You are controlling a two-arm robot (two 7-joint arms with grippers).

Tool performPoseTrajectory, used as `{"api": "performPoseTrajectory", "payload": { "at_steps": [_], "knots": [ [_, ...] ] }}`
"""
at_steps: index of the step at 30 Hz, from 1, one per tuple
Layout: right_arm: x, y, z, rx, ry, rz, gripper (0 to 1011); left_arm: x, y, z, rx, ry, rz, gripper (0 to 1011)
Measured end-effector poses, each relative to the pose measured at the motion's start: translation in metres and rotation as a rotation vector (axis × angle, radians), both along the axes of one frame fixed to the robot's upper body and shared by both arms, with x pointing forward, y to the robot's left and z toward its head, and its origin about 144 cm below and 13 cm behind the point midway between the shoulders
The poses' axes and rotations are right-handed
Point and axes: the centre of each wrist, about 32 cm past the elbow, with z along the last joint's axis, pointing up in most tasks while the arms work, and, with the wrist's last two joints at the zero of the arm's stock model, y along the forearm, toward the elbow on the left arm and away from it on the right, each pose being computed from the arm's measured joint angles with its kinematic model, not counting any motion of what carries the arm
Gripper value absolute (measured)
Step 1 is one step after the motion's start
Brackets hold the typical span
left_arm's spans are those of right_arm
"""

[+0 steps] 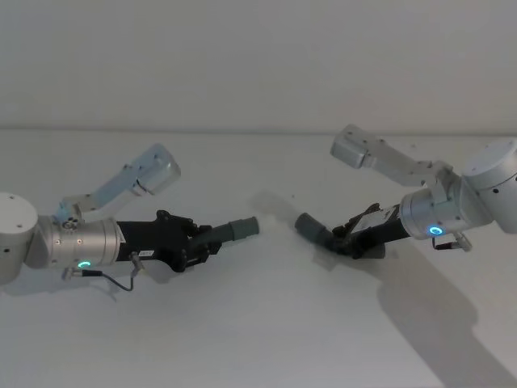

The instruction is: Use both hands to pick up one end of the pipe from the table, align the ends, and insert them.

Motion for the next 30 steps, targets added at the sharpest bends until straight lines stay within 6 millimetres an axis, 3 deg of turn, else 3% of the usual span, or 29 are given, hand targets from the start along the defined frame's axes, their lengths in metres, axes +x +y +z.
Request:
{"api": "performPoseTrajectory", "payload": {
  "at_steps": [30],
  "knots": [
    [-0.034,0.023,0.040,-0.405,-0.290,0.227,250,0.006,0.007,0.008,0.026,-0.124,-0.147,320]
  ]
}}
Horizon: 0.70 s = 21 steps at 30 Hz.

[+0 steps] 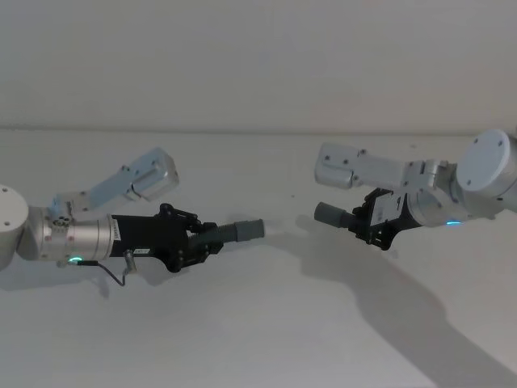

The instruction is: Use both hands to pick up one end of the pipe from the table, align the ends, and insert them.

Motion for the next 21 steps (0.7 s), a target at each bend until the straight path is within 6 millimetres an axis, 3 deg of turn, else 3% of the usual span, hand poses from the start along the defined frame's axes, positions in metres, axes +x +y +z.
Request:
{"api": "performPoseTrajectory", "payload": {
  "at_steps": [21],
  "knots": [
    [-0.014,0.013,0.016,-0.169,-0.001,0.288,250,0.000,0.003,0.000,0.021,-0.046,-0.030,320]
  ]
}}
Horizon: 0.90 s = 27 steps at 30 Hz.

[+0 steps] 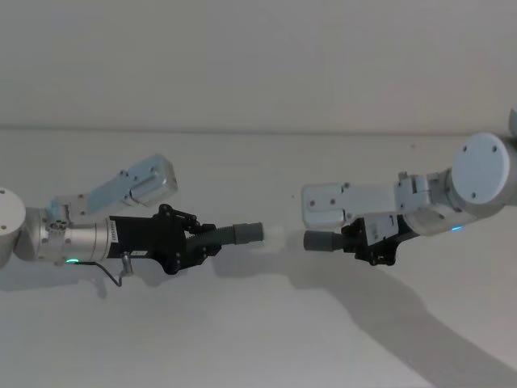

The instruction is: Use both hands to pick up one end of the pipe from the table, align the ends, and insert them.

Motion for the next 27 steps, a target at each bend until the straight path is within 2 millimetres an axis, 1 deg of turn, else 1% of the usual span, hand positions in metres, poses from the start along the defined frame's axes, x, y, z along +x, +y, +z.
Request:
{"api": "performPoseTrajectory", "payload": {
  "at_steps": [9,17,27],
  "knots": [
    [-0.002,0.005,0.011,-0.015,0.006,0.069,250,0.000,0.000,0.000,0.002,-0.008,-0.005,320],
    [-0.001,0.005,0.021,0.007,-0.006,0.090,250,0.000,0.000,0.000,0.003,-0.011,-0.006,320],
    [0.001,0.007,0.027,0.025,-0.005,0.110,250,0.000,0.000,0.000,0.004,-0.012,-0.008,320]
  ]
}}
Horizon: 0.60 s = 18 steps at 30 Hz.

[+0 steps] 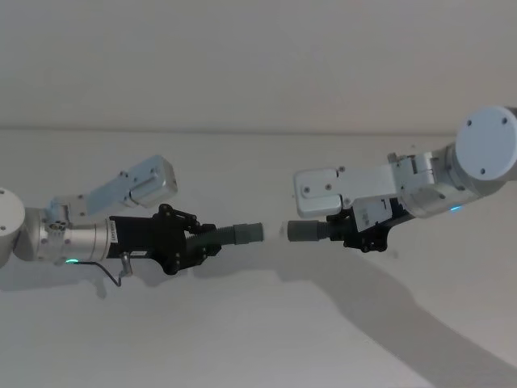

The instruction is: Use both hands to pick up one end of the pipe from the table, align the ends, and insert them.

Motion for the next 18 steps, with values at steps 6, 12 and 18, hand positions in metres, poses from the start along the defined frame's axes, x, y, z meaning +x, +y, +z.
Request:
{"api": "performPoseTrajectory", "payload": {
  "at_steps": [6,12,18],
  "knots": [
    [0.0022,0.0021,0.0015,0.002,0.006,0.012,250,0.0000,0.0001,0.0000,0.000,0.000,0.000,320],
    [0.0044,0.0039,0.0025,0.002,0.008,0.016,250,0.0000,0.0002,-0.0001,0.000,-0.001,0.000,320],
    [0.0065,0.0052,0.0033,0.003,0.006,0.014,250,0.0000,0.0002,-0.0001,0.000,-0.001,0.000,320]
  ]
}}
